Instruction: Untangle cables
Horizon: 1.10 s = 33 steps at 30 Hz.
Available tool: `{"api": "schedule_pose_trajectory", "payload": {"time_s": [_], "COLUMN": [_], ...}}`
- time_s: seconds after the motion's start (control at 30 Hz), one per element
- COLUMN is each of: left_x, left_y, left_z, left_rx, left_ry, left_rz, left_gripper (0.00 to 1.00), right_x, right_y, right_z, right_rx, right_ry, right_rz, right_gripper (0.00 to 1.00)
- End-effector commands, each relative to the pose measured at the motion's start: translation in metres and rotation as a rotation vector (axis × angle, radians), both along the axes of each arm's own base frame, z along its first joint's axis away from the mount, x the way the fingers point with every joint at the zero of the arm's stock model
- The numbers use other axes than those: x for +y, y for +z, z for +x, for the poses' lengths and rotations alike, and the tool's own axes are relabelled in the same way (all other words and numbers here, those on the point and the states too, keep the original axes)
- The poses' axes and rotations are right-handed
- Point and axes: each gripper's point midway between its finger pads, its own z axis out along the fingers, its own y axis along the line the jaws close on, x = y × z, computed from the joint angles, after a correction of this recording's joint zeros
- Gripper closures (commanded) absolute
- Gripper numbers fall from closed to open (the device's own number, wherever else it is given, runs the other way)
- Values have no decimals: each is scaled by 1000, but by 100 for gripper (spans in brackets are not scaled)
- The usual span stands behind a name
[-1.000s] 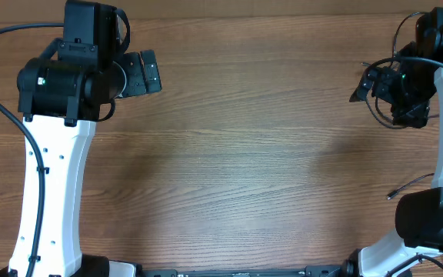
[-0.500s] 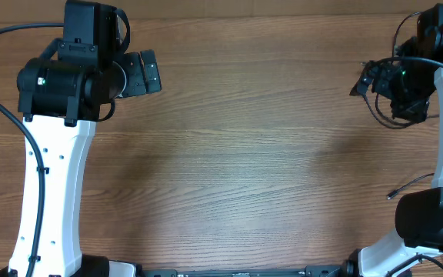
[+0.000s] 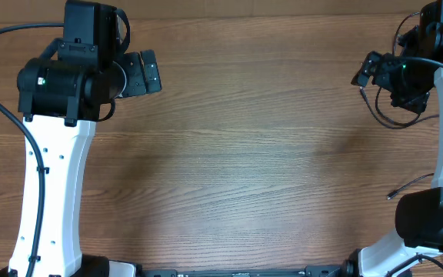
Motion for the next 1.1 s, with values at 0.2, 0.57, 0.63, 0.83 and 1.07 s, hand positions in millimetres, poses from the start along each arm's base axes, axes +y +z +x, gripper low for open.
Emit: {"api": "schedule_pose_trajectory", "payload": {"time_s": [0.2, 0.57, 0.63, 0.83, 1.07], "left_x": [4, 3, 4, 6, 6], "left_y": [-2, -1, 1, 16, 15], "left_z": [1, 1, -1, -24, -45], "left_rx": [4, 1, -5, -23, -115], "left_ry": [18, 17, 17, 16, 57], "left_rz": [3, 2, 2, -6, -78], "left_gripper": [1, 1, 0, 0, 0], "right_x": [4, 4, 4, 4, 4], "right_y": [12, 12, 12, 12, 12], "right_z": [-2, -2, -3, -2, -2], "right_rx": [-40, -40, -40, -40, -40], "right_ry": [11, 11, 11, 11, 11], "right_rz": [-3, -3, -3, -3, -3], "right_gripper": [0, 0, 0, 0, 0]}}
